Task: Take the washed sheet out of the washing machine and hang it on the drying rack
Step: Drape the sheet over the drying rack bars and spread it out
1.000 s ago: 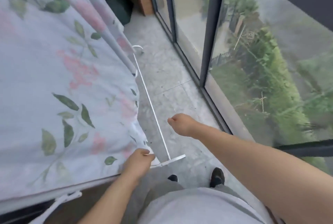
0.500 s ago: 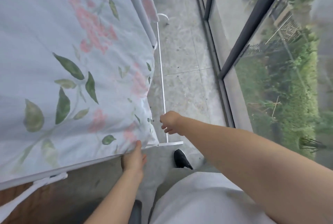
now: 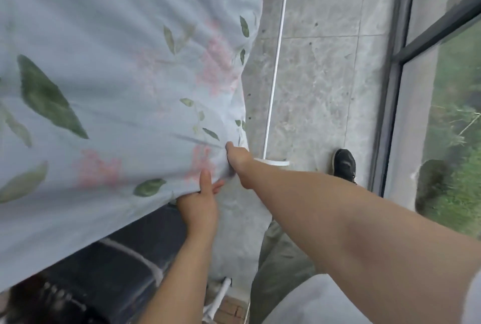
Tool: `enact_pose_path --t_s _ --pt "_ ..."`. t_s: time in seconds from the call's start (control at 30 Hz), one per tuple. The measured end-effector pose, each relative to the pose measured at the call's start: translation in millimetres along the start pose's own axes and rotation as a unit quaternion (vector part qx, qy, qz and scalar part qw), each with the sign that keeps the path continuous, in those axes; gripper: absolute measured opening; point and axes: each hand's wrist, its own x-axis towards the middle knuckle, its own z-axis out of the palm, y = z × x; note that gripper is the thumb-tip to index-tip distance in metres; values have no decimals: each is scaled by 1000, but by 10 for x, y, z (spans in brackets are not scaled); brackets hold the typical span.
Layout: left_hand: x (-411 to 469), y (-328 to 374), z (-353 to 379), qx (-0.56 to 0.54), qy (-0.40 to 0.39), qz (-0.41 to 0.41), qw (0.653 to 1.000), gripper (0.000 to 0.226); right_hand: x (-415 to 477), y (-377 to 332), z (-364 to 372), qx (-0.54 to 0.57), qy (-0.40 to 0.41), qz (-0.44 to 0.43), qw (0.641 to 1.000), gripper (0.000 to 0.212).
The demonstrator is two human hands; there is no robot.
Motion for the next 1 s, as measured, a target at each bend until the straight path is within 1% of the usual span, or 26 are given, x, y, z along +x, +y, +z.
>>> enact_pose_path --t_s 0.03,0.07,0.1,0.13,0.2,0.27,0.33,0.4,0.43,0.5,0.53,0.63,0.67,0.7,0.73,0.77,0.8,0.83,0.87,0.9,0.93,1.0 --pt "55 -69 65 0 13 -5 1000 21 65 20 -14 -18 -13 -13 1000 56" --pt "118 -113 159 1 26 -6 1000 26 122 9 -60 -61 -24 -45 997 49" --pt "171 -159 234 -1 35 -13 999 30 185 13 -73 -108 -17 -70 992 41" --pt "231 -206 322 -3 39 -10 999 31 291 24 -113 -126 15 -96 987 34" --pt "337 -300 513 5 36 -6 999 31 551 106 -179 -114 54 -75 989 34" --pt "465 -383 676 25 23 -10 999 31 758 172 -247 -133 88 -79 984 34" --pt "638 -532 880 20 23 -32 999 27 1002 265 -292 -115 103 -62 986 29" --pt "809 -725 1026 16 30 -55 998 22 1211 324 -292 -71 110 -45 990 23" --pt "884 -835 1075 22 29 -66 997 21 1329 351 -286 -67 110 -45 991 20" --pt "997 -1024 1152 59 23 -79 995 27 1524 401 -275 -92 112 -42 989 22" --pt "1017 -1084 1162 72 15 -87 993 28 1636 449 -260 -116 107 -42 987 24" --pt "1098 -1357 1159 78 -9 -153 985 17 1892 673 -212 -221 68 -28 972 34" --pt "1080 -1389 1135 74 -15 -174 982 17 1926 737 -199 -252 51 -19 966 38" --pt "1104 -1493 1098 75 -20 -191 978 25 1966 791 -187 -283 25 -13 959 42" --pt "1100 -1551 1072 83 -14 -203 976 41 1964 807 -176 -306 -7 -13 952 44" --pt "1140 -1648 1024 97 3 -212 972 58 1974 814 -151 -318 -33 -20 947 45" --pt "1124 -1629 982 103 23 -221 970 65 1920 783 -151 -321 -53 -30 945 44" --pt "1119 -1577 959 94 40 -238 966 60 1861 741 -153 -320 -63 -36 945 43" --pt "1089 -1466 939 81 43 -247 965 52 1780 686 -171 -322 -67 -49 943 42" --pt "1067 -1371 938 60 38 -264 962 49 1678 627 -200 -318 -73 -60 943 42" --pt "1034 -1298 947 45 37 -286 956 51 1602 604 -207 -323 -82 -65 941 42" --pt "912 -1066 992 -28 27 -364 930 61 1397 473 -285 -344 -75 -76 933 39"
